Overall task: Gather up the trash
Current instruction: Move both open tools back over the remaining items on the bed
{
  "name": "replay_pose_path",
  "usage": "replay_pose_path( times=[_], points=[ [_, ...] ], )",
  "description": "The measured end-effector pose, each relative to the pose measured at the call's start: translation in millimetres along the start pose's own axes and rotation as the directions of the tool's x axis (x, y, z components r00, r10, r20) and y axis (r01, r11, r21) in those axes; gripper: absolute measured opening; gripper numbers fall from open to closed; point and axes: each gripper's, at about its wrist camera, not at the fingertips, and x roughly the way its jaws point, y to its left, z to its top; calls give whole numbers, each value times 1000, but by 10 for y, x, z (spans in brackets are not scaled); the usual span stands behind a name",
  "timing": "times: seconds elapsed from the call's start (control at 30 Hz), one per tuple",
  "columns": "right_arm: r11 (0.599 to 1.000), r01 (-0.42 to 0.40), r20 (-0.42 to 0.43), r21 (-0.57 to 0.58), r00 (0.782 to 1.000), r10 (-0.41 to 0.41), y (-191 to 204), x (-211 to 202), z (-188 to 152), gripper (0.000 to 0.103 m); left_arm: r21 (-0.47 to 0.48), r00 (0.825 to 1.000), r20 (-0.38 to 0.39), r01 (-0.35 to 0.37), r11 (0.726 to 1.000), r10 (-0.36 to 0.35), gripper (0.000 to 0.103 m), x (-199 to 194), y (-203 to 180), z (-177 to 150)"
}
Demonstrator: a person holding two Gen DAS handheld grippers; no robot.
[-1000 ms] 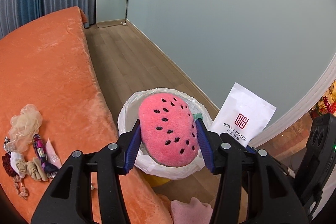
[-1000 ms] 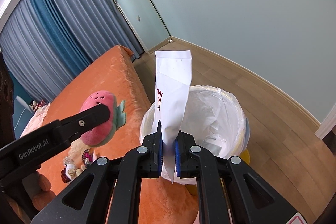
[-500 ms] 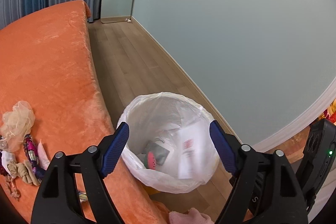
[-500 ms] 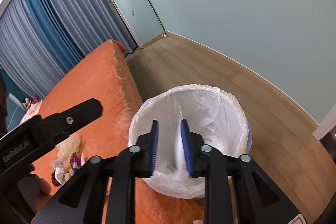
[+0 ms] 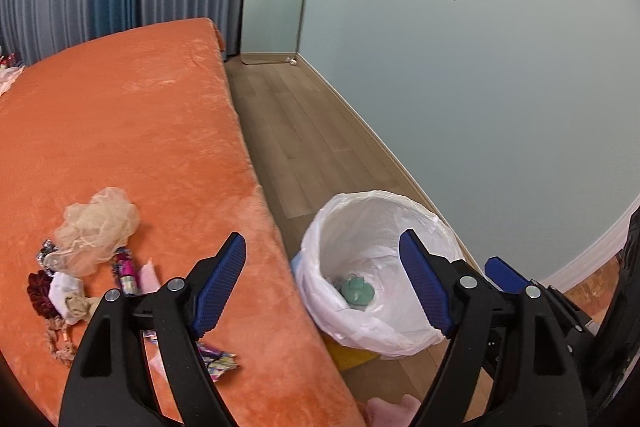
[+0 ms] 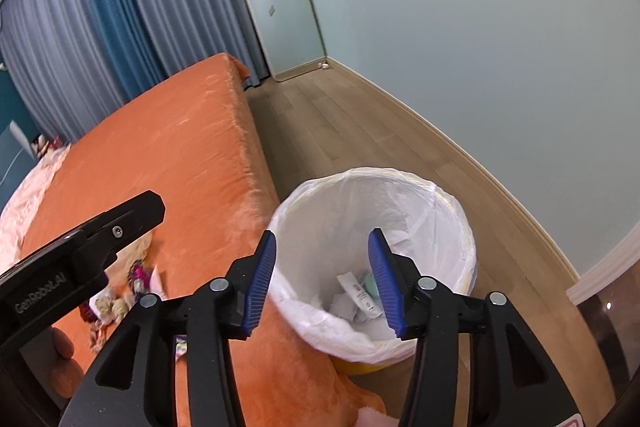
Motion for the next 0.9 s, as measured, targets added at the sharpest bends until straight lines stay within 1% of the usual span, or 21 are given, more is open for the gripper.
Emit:
replay_pose_path(
  times=[0.07, 0.17, 0.4, 0.5, 0.6, 0.73, 0.8, 0.9],
  points=[
    [1000, -4, 0, -27, 1000, 4, 102, -60, -8, 52, -14, 1000, 12, -17, 1000, 17, 75, -97, 98, -21],
    [998, -9, 1, -68, 1000, 9, 292, -154, -37, 54, -41, 999, 22, -38, 998, 39, 75, -219, 255, -61],
    [992, -33, -21, -122, 999, 31, 664, -241, -142, 56, -108, 995, 30, -89, 990, 93, 76, -484, 674, -186],
    [988, -37, -28, -152, 999, 33, 832, -254, -195, 57, -150, 992, 31, -113, 982, 119, 77, -597, 909, -272],
    [982, -42, -37, -184, 999, 36, 997, -251, -242, 59, -171, 990, 27, -135, 976, 142, 78, -665, 1066, -366],
    [974, -52, -52, -221, 998, 41, 1202, -226, -315, 59, -206, 984, 7, -174, 963, 180, 79, -734, 1343, -485],
    [969, -58, -62, -240, 997, 44, 1310, -210, -364, 59, -224, 979, -3, -197, 955, 201, 82, -763, 1479, -546],
    [962, -68, -80, -265, 996, 49, 1470, -171, -444, 59, -248, 971, -20, -235, 940, 238, 83, -790, 1691, -655]
  ],
)
